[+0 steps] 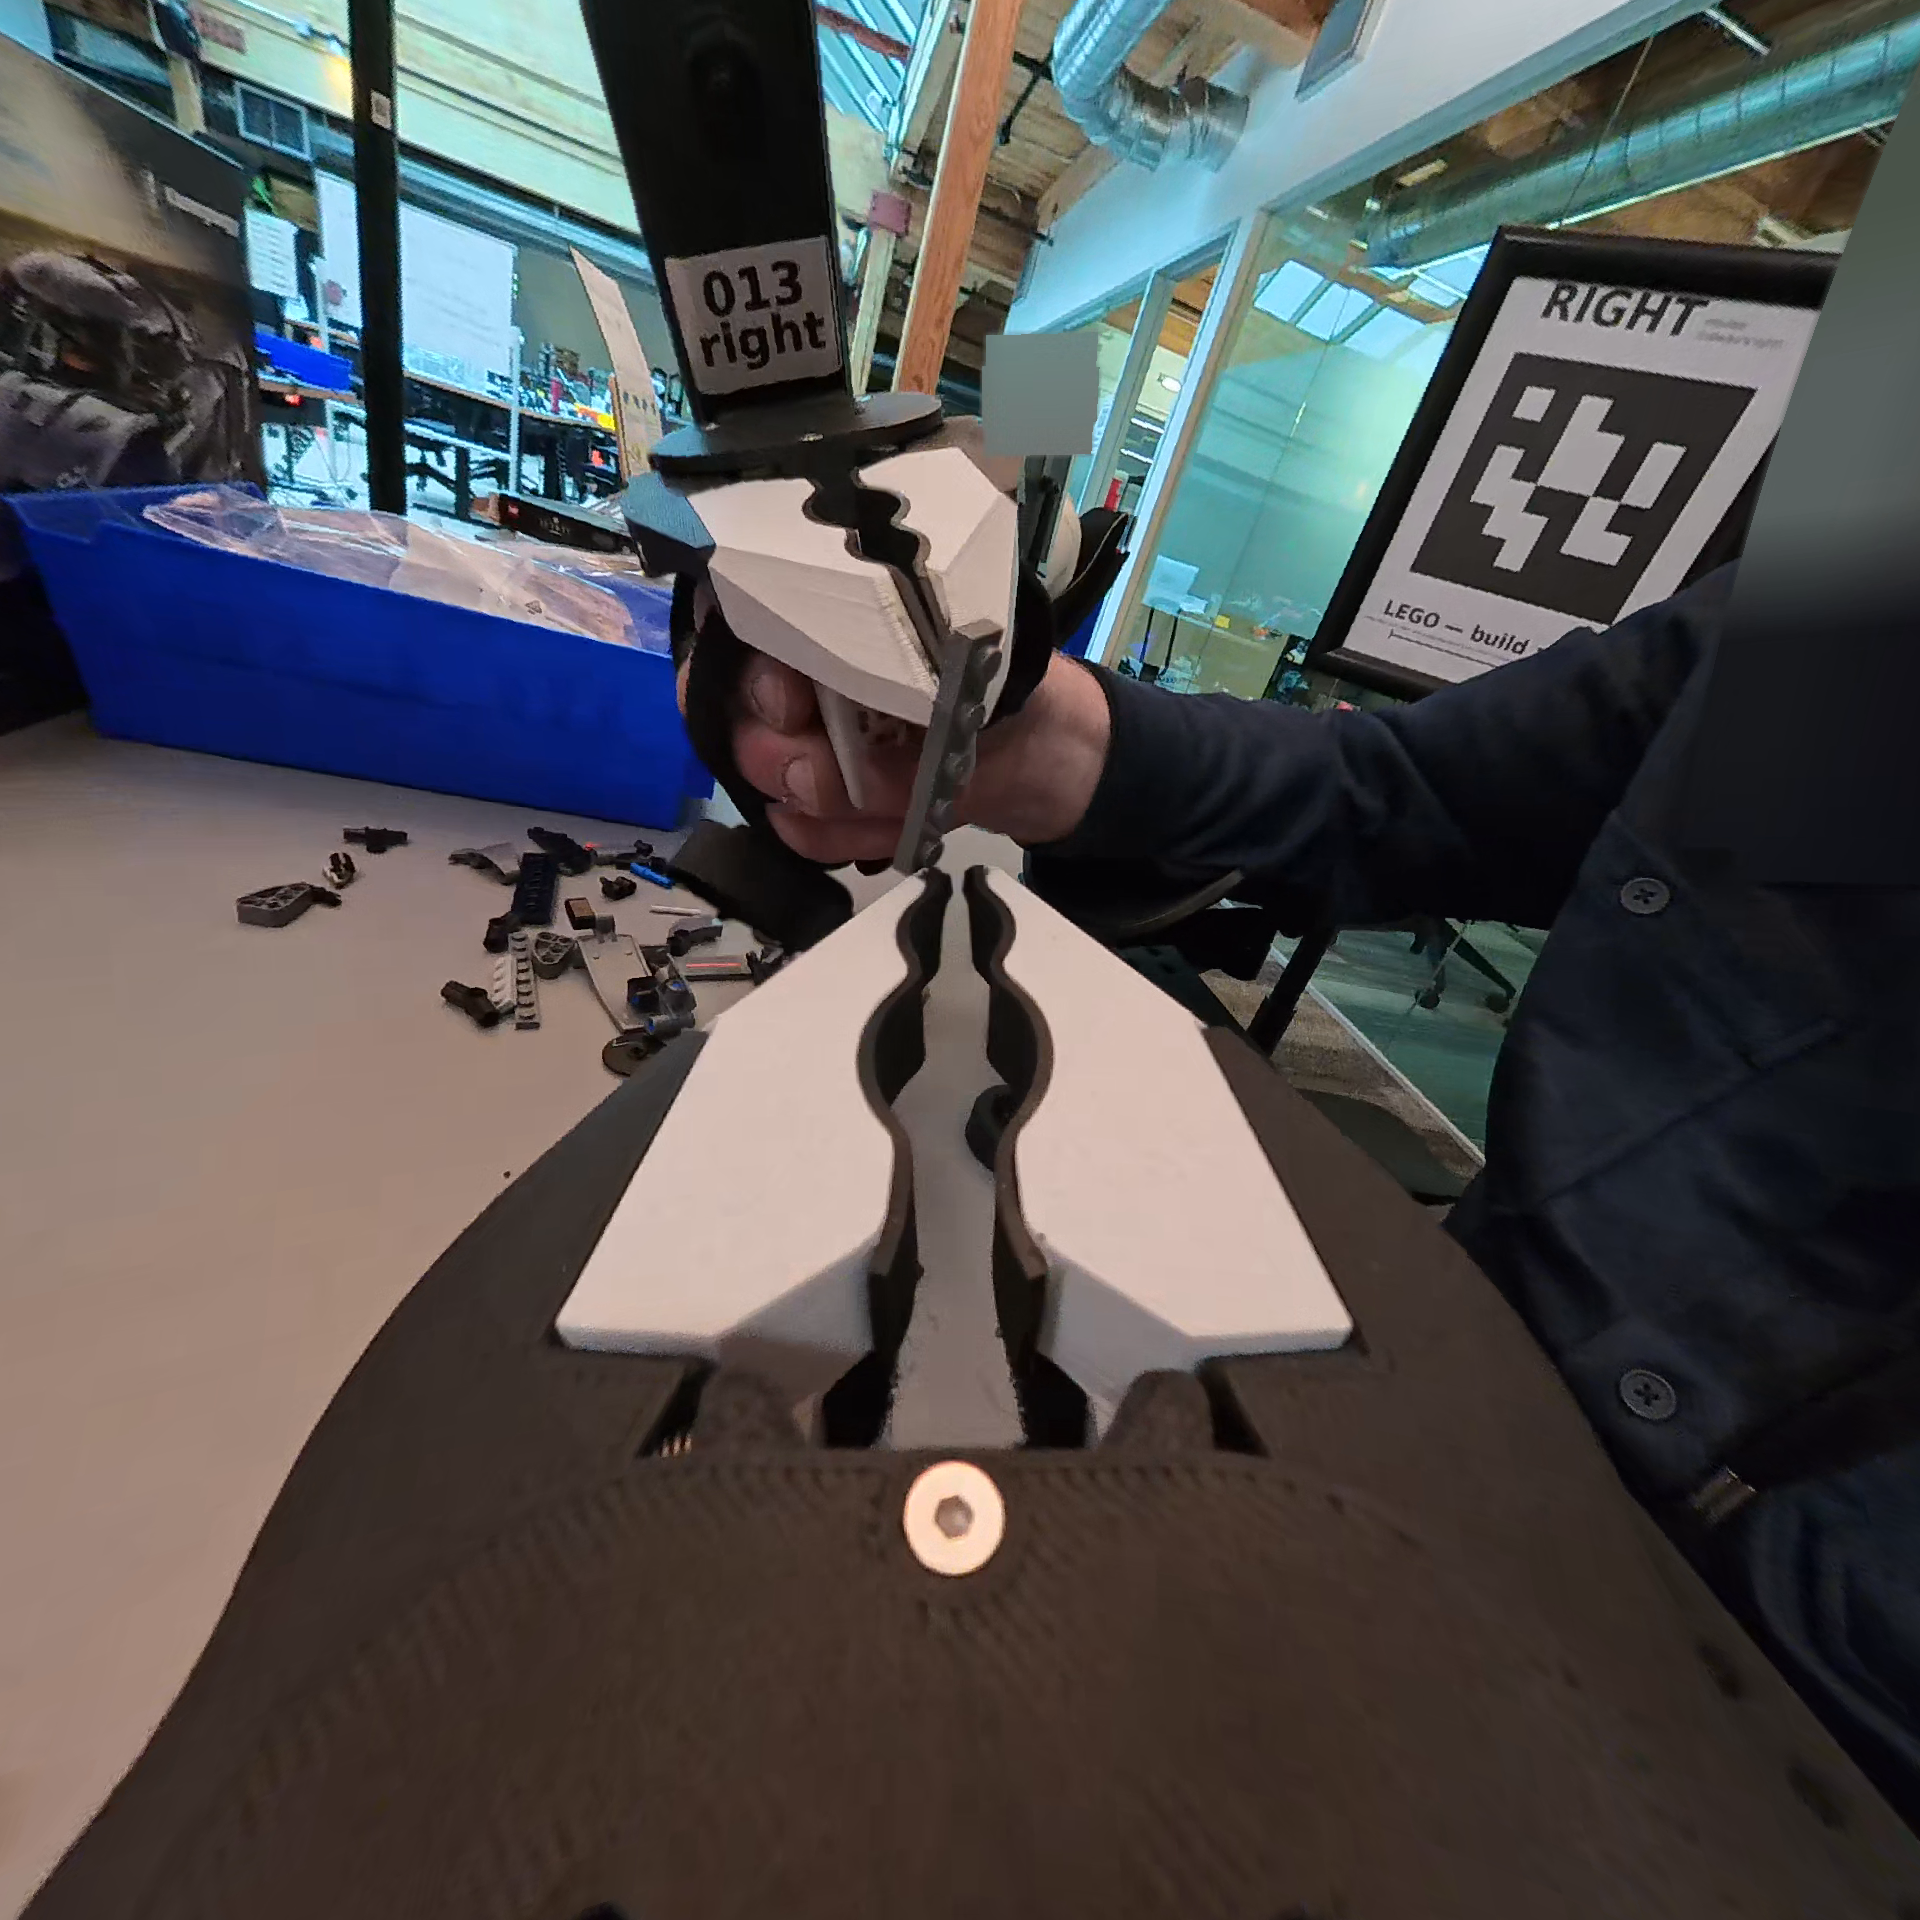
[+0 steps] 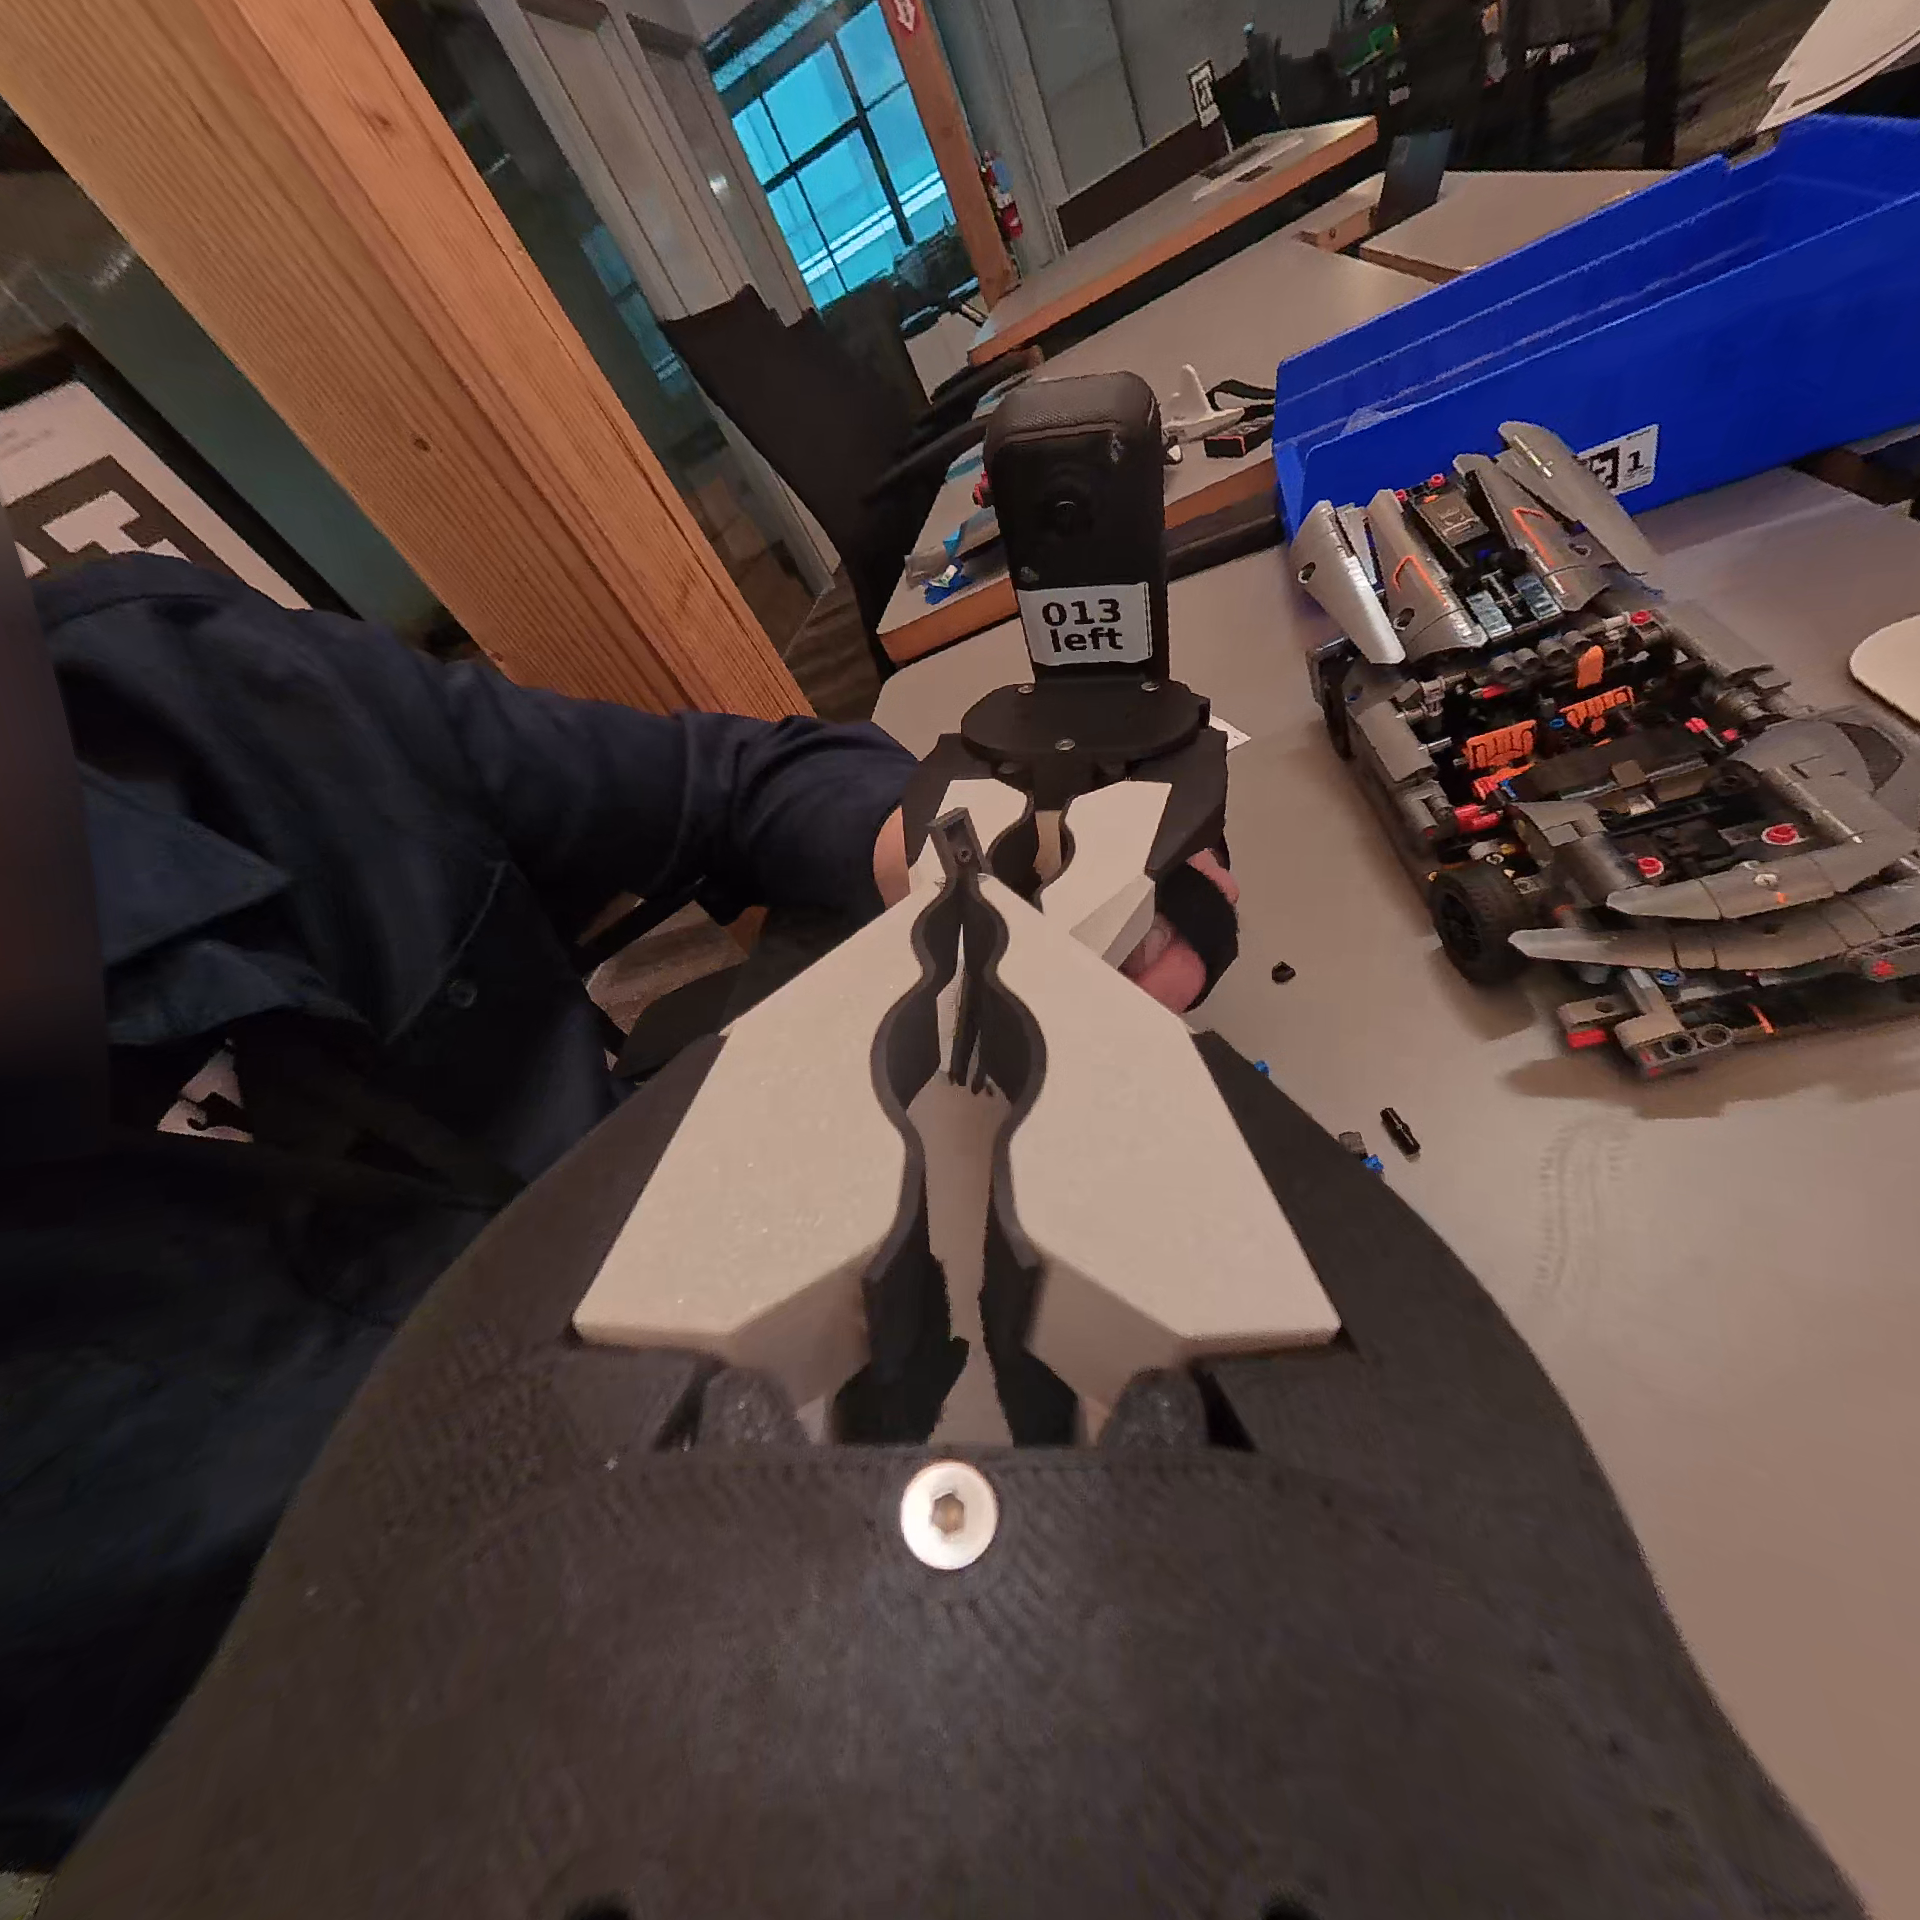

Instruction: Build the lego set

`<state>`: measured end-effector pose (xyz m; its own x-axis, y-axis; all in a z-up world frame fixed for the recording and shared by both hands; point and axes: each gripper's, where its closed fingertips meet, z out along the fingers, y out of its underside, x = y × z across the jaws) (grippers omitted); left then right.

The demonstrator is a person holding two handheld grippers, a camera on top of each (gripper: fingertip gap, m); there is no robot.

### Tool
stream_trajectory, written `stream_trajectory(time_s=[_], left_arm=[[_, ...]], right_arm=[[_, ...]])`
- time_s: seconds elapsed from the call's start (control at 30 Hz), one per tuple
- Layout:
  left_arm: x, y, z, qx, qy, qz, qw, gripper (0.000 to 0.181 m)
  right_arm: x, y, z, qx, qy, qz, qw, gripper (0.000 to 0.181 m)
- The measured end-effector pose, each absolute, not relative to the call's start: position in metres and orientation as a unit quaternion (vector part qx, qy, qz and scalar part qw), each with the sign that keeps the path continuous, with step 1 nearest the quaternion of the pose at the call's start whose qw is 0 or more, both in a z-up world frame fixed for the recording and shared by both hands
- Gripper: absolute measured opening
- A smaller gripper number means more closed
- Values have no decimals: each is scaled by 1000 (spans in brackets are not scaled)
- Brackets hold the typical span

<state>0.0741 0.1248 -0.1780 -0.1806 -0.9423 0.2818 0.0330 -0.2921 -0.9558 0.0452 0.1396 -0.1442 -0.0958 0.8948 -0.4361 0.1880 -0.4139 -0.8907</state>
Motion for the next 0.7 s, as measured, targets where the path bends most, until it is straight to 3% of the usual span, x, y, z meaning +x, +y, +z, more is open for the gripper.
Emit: stream_trajectory(time_s=[0.17, 0.33, 0.7], left_arm=[[75, 126, -176, -508, 439, -629, 392, 14], [72, 124, -172, -497, 439, -639, 389, 0], [69, 147, -199, -562, 456, -562, 400, 0]], right_arm=[[45, 136, -149, -602, -452, 594, 282, 0], [40, 134, -160, -610, -459, 588, 267, 0], [58, 161, -176, -669, -472, 484, 308, 0]])
